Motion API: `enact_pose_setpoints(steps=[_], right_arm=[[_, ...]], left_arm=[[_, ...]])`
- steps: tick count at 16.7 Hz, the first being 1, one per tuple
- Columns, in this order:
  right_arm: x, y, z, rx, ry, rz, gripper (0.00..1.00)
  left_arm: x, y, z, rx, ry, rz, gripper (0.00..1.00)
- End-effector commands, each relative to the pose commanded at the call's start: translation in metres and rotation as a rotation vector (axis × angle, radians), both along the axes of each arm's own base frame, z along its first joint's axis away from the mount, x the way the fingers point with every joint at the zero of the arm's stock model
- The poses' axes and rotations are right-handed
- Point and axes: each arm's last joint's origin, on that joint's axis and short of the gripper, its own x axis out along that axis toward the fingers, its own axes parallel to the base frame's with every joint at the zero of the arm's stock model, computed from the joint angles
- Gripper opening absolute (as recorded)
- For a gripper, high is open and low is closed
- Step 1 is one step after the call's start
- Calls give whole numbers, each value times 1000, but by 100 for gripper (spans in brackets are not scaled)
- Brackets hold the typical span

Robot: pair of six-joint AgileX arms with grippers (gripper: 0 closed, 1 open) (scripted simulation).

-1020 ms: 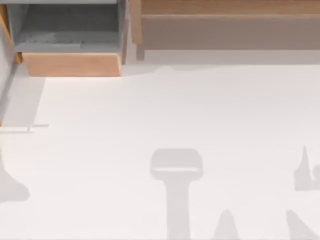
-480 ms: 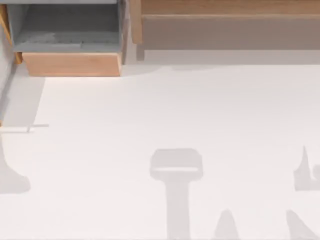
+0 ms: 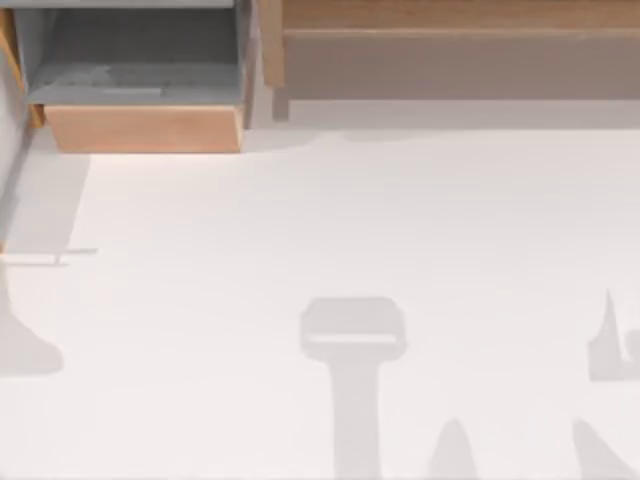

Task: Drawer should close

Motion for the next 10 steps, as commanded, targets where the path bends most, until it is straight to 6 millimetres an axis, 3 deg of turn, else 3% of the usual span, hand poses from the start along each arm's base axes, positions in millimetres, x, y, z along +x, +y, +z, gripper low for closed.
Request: enact_pose_setpoints(steps=[10], right_arm=[[0,0,0,0,0,0,100]], left_arm=[[0,0,0,0,0,0,10]])
